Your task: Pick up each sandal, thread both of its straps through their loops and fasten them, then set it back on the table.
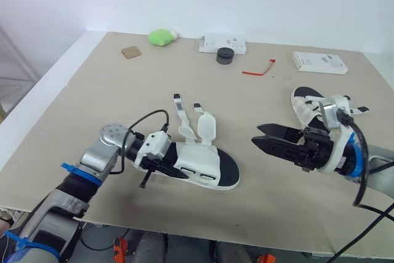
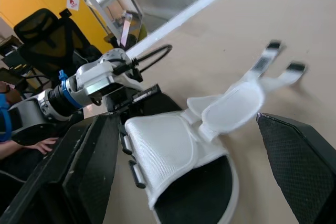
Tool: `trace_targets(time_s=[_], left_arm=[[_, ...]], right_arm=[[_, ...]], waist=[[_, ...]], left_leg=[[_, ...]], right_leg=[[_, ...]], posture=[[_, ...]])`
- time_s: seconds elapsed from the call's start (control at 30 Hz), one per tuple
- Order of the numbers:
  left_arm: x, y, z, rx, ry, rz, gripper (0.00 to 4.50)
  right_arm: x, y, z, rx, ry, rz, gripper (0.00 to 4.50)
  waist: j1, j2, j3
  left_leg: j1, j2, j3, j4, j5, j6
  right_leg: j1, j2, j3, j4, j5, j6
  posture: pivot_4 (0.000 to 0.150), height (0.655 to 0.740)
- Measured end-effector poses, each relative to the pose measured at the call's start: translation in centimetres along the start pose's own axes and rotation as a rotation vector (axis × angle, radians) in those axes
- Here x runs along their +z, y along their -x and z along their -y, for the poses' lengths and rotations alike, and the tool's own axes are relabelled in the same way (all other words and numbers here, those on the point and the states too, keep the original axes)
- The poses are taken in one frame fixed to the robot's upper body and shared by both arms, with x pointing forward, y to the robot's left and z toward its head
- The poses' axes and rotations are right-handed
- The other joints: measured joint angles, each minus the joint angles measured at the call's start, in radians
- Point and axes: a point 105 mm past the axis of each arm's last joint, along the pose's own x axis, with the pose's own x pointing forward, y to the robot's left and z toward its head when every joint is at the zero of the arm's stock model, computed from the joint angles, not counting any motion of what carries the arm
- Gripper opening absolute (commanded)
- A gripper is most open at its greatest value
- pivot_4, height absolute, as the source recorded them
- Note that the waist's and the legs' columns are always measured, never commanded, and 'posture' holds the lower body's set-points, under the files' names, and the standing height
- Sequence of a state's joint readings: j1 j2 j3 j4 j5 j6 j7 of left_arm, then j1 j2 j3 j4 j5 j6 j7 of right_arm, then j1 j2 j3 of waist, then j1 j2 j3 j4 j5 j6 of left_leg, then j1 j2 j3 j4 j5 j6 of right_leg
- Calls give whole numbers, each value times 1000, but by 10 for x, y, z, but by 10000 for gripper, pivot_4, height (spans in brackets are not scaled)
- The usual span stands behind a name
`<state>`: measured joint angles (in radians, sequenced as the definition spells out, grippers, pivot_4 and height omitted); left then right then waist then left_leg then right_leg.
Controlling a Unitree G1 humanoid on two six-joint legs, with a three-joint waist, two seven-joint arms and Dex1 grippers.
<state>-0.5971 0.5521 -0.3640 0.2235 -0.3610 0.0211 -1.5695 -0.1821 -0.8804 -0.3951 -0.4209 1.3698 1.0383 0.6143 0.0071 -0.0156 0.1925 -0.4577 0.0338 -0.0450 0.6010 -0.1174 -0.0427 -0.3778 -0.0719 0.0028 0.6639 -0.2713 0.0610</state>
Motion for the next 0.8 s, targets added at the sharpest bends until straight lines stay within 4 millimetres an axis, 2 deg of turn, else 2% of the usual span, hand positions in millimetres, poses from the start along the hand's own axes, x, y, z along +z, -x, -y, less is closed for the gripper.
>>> trace_targets(time_s=[0.27,0.47,0.57,0.6,0.63,0.67,0.73,0.8], left_arm=[[1,-16,-14,97,60,43,594],[3,-21,-17,93,74,49,594],[3,-21,-13,55,57,44,0],[3,-20,-13,49,55,44,0],[2,-20,-12,20,52,47,0],[1,-19,-12,14,52,47,0],[0,-18,-13,4,50,45,0],[0,-18,-19,-2,43,40,0]], right_arm=[[6,1,5,14,-10,-7,45000],[-11,-1,10,10,80,-109,45000],[-29,-1,21,-6,153,-216,36821],[-30,-1,23,-6,163,-225,31416],[-39,6,38,-27,205,-293,27282],[-41,8,41,-29,213,-308,22751],[-46,9,46,-23,227,-338,17814],[-49,7,51,6,270,-384,8056]], waist=[[1,2,-1],[0,2,-1],[0,2,-1],[0,2,-1],[0,2,-1],[0,3,-1],[0,3,-2],[-1,5,-2]], left_leg=[[0,0,0,1,1,1],[0,0,0,1,1,1],[0,0,0,1,1,1],[0,0,0,1,1,1],[0,0,0,1,1,1],[0,0,0,1,1,1],[0,0,0,1,1,1],[0,0,0,1,2,3]], right_leg=[[1,0,0,0,-2,6],[0,0,0,0,-2,7],[-1,1,0,0,-2,7],[-1,0,1,0,-2,7],[-1,0,1,0,-2,7],[-1,0,1,0,-2,7],[-1,1,1,0,-2,7],[-2,1,1,0,-1,7]], posture=[[1500,7400],[1500,7400],[1500,7400],[1500,7400],[1500,7400],[1500,7400],[1500,7400],[1500,7400]])
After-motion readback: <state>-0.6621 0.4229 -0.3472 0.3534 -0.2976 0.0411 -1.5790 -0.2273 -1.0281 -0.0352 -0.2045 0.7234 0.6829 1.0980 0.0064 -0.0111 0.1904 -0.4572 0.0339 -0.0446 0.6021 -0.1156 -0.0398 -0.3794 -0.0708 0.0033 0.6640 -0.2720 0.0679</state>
